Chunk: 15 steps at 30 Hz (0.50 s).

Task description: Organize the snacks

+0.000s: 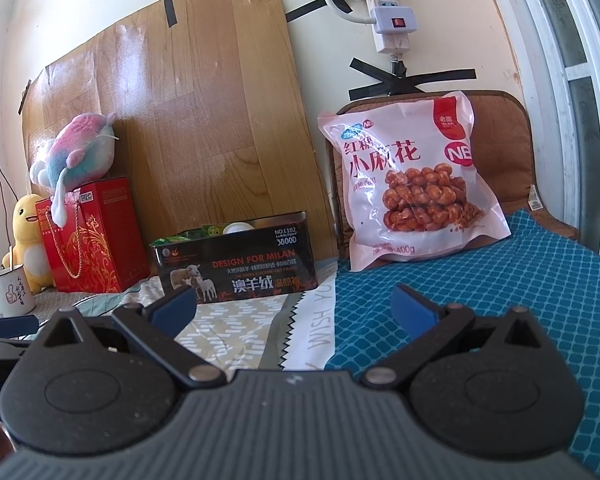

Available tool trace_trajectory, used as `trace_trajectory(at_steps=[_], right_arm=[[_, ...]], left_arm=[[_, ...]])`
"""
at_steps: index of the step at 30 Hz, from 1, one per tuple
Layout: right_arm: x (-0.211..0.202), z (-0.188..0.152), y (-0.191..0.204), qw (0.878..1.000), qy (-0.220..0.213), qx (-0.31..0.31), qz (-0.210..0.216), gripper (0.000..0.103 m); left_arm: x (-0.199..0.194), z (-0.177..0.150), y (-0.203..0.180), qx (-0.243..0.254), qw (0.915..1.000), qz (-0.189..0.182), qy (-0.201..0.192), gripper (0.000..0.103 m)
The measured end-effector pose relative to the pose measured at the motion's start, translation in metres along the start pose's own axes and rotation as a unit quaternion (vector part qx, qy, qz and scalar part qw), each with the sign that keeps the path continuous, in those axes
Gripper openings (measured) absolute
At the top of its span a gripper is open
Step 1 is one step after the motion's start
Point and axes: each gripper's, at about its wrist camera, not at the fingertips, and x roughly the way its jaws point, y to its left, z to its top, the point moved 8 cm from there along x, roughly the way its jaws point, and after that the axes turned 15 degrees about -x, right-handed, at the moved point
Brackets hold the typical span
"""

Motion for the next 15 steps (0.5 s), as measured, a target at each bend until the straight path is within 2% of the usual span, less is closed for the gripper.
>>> trace_trajectory(at_steps=[15], right_arm=[[0.0003,0.0001,0.0001,1.000,0.001,0.000,0.000,0.103]], left_arm=[[0.0000,-0.0011,-0.0011,-0.001,1.0000,-0.001,0.003,0.103]])
